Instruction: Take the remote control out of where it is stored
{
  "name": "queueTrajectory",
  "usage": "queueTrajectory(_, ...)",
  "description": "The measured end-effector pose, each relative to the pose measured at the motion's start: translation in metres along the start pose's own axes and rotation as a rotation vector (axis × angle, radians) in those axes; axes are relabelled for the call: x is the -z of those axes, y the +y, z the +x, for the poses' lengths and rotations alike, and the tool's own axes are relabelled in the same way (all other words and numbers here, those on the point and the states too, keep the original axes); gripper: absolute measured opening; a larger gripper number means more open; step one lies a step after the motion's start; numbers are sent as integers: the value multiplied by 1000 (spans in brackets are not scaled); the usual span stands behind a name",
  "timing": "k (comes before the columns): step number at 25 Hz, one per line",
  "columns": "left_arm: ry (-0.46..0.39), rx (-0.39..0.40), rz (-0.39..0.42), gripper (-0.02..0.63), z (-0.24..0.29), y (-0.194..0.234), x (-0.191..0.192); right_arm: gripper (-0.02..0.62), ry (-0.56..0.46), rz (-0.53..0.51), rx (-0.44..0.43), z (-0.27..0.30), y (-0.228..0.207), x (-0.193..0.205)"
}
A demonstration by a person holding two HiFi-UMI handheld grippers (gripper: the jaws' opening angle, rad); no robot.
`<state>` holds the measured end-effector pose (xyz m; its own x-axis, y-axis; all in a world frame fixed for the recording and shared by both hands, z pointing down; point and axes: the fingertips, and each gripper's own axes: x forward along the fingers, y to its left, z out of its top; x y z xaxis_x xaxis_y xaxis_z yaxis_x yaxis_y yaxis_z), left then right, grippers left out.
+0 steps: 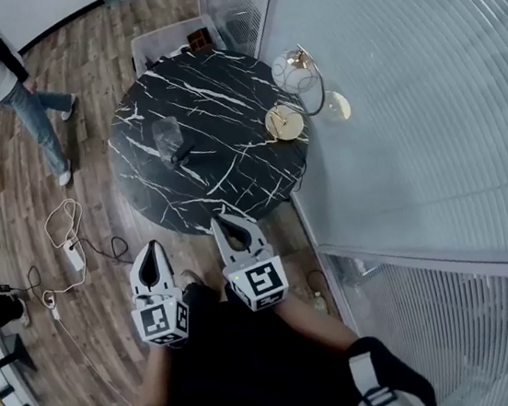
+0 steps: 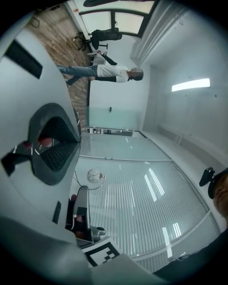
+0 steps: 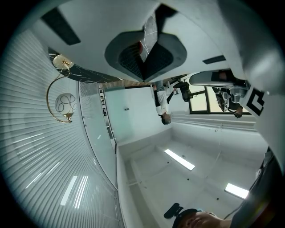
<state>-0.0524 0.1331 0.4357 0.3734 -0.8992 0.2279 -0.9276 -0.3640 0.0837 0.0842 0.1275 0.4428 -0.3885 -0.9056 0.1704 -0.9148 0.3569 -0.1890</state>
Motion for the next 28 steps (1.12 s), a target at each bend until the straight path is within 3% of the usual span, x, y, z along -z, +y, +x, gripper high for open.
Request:
queueTrajectory(13, 18, -8, -25, 8, 31, 21, 2, 2, 33, 13, 0, 44, -15, 15)
queueTrajectory(20, -8, 67, -52, 8, 72, 63, -11, 2, 60, 29, 65, 90, -13, 19)
queueTrajectory(28, -31, 203, -21, 8, 106, 98, -19, 2, 96, 66, 182, 132, -23, 33)
